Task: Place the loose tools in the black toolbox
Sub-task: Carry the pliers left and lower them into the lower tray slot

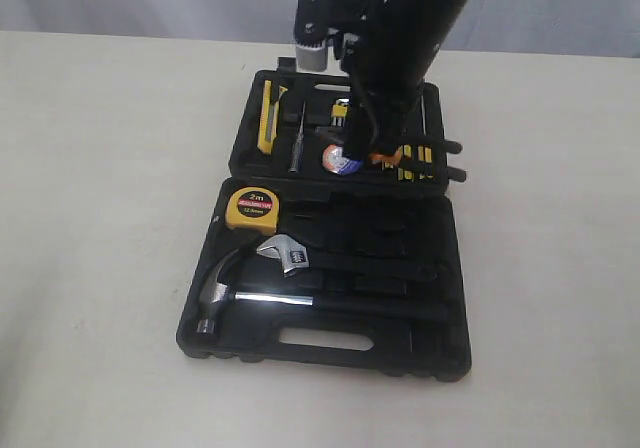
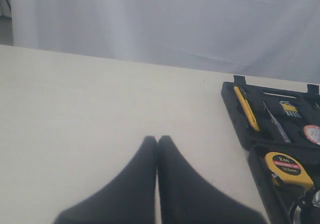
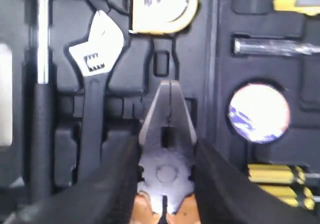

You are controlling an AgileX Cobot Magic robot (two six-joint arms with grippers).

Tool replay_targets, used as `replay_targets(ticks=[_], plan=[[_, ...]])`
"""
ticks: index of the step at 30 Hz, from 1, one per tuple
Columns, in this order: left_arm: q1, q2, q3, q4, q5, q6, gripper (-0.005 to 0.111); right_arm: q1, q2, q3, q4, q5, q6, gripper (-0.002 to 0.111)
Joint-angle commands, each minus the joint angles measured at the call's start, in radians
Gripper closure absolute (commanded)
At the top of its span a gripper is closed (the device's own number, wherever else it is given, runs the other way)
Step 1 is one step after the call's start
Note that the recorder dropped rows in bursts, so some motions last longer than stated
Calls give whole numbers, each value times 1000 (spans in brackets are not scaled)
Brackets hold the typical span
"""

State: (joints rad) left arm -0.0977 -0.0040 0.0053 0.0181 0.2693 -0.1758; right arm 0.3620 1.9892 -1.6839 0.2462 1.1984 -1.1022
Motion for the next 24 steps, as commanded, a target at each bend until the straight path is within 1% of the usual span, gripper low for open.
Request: replay_targets(ticks=[1, 5, 11, 16, 24], plan=[[-6, 4, -5, 4, 1, 0, 107, 18, 52, -6, -13, -18, 34, 109], [-6, 4, -5, 4, 1, 0, 107, 18, 88, -6, -13, -14, 70, 109], [-6, 4, -5, 4, 1, 0, 107, 22, 108, 14, 4, -20, 72, 109], [-6, 4, -5, 4, 1, 0, 107, 24, 110, 48, -24, -117, 93, 109], [-6, 4, -5, 4, 1, 0, 107, 28, 155, 57, -30, -126, 93, 109]])
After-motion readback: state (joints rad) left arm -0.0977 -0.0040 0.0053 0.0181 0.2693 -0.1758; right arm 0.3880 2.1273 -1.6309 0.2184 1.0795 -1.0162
